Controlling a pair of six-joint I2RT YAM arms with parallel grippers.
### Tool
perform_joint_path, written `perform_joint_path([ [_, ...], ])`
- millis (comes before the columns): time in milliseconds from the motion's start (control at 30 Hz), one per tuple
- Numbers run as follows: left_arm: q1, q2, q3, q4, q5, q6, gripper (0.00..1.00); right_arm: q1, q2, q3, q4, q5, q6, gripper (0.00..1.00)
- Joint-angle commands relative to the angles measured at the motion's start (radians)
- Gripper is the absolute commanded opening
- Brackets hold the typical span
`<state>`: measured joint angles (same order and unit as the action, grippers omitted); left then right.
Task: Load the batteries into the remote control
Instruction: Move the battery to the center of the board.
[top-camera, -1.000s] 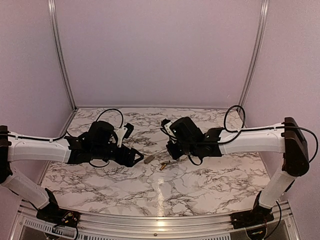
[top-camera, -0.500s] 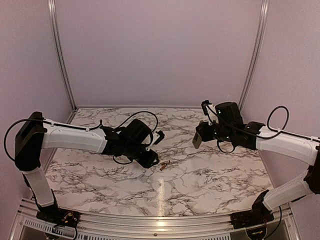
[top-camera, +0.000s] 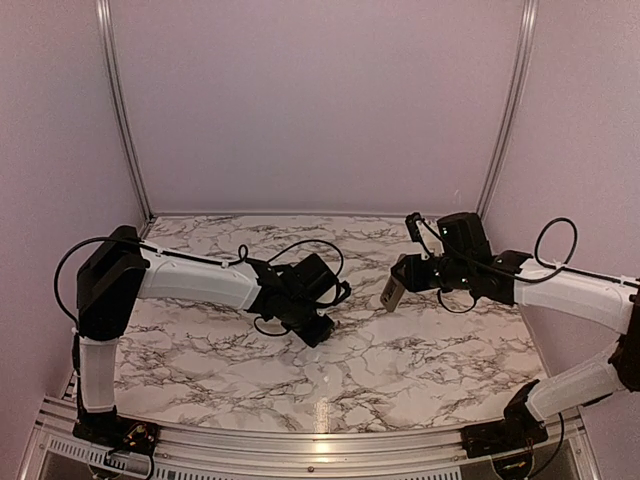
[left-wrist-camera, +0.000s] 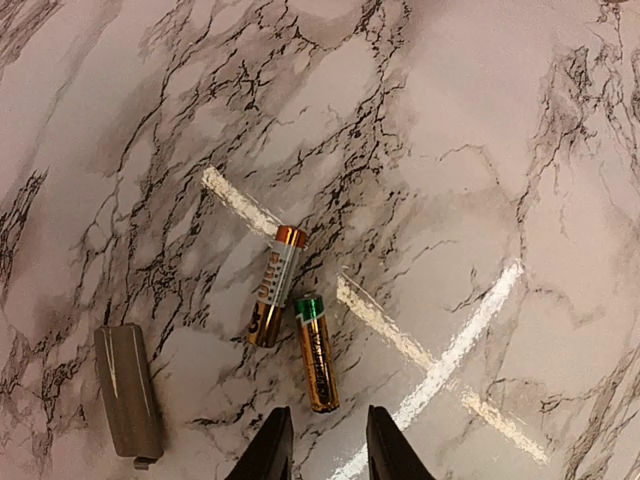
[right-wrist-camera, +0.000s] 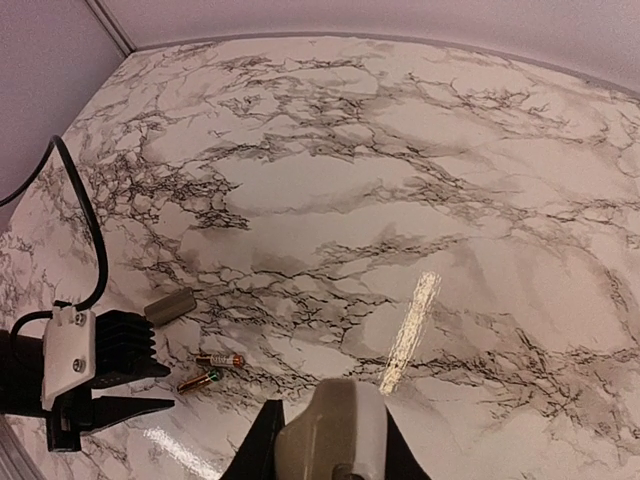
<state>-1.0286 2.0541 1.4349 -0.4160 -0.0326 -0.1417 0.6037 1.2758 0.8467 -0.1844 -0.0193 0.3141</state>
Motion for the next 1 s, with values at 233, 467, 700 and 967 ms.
perform_joint_path([
  [233, -0.001, 0.083, 0.087, -0.059, -0.038, 0.021, 0.24, -0.06, -0.014, 0.002, 0.043, -0.155, 0.029, 0.0],
  [467, -0.001, 0.118, 0.101, -0.093, -0.06, 0.031, 0.16, -0.061, -0.001, 0.003, 0.044, -0.188, 0.026, 0.0],
  [700, -0.001, 0.016, 0.002, -0.165, -0.058, 0.148, 0.04, -0.061, 0.032, 0.026, 0.05, -0.266, 0.008, 0.0],
  [967, 0.017, -0.118, -0.156, -0.289, 0.02, 0.34, 0.08, -0.061, 0.09, 0.041, 0.089, -0.432, 0.001, 0.0],
])
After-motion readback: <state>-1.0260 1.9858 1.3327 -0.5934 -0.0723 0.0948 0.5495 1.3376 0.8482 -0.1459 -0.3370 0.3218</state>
